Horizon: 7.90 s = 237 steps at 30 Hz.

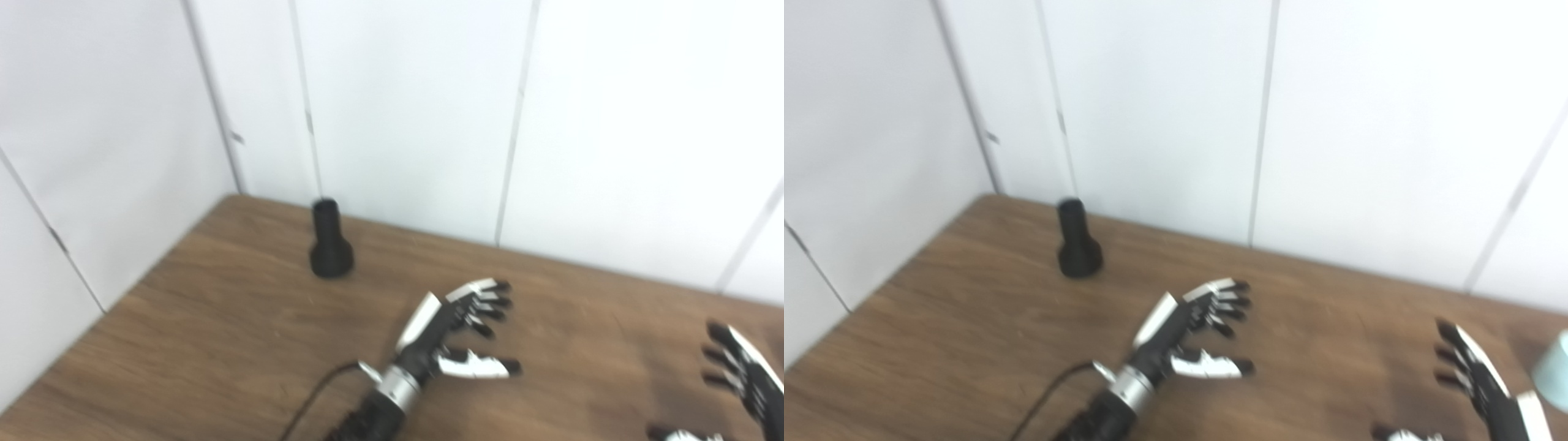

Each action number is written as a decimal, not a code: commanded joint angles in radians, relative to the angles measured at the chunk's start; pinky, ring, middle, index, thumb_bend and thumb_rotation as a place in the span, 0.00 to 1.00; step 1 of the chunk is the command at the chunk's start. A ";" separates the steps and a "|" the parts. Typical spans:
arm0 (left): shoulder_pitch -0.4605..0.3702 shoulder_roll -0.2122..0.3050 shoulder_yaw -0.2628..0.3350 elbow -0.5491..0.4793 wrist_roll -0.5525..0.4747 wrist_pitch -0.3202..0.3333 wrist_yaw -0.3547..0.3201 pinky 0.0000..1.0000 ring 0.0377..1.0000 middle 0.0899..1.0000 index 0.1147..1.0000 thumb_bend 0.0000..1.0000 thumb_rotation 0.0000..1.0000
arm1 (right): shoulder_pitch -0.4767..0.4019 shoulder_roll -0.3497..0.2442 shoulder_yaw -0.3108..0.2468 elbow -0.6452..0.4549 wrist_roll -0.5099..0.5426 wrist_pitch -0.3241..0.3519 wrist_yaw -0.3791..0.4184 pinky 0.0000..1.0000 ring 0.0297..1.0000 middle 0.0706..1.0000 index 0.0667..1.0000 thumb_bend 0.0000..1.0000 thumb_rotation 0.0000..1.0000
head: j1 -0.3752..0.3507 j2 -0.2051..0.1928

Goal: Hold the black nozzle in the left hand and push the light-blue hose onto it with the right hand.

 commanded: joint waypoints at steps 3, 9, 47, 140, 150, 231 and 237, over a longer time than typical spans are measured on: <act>-0.041 -0.015 -0.009 0.007 0.018 -0.051 0.034 0.57 0.71 0.74 0.72 0.75 0.04 | -0.022 -0.027 -0.018 -0.019 0.019 -0.052 -0.001 0.79 0.87 0.91 0.89 0.67 0.07 | 0.012 0.002; -0.050 -0.020 -0.010 0.016 0.023 -0.057 0.055 0.57 0.70 0.74 0.72 0.75 0.04 | -0.022 -0.041 -0.017 -0.007 0.017 -0.066 -0.004 0.79 0.87 0.92 0.90 0.66 0.02 | 0.015 0.003; -0.224 0.452 0.276 -0.205 0.099 0.242 -0.003 0.63 0.74 0.77 0.77 0.77 0.18 | -0.038 -0.066 -0.026 0.027 0.041 -0.089 0.014 0.72 0.84 0.93 0.91 0.62 0.00 | 0.029 0.001; -0.351 0.408 0.074 0.306 0.360 0.623 0.028 1.00 0.83 0.67 0.68 0.98 0.24 | -0.026 -0.087 -0.037 -0.008 0.106 -0.059 0.077 0.55 0.74 0.91 0.95 0.62 0.03 | -0.012 0.062; -0.341 0.421 0.054 0.362 0.343 0.506 0.158 0.69 0.58 0.48 0.39 0.53 0.00 | -0.028 -0.086 -0.037 -0.014 0.112 -0.048 0.079 0.55 0.74 0.91 0.95 0.61 0.06 | -0.011 0.073; -0.407 0.237 -0.517 0.427 0.437 0.090 -0.119 0.89 0.58 0.42 0.42 0.53 0.00 | -0.345 -0.473 -0.010 -0.160 -0.294 0.369 0.316 0.61 0.76 0.87 0.88 0.80 0.21 | -0.871 0.061; -0.380 0.272 -0.528 0.387 0.416 0.040 -0.154 0.89 0.57 0.42 0.43 0.53 0.00 | -0.501 -0.567 0.009 -0.072 -0.423 0.443 0.430 0.65 0.79 0.86 0.89 0.81 0.14 | -0.952 0.031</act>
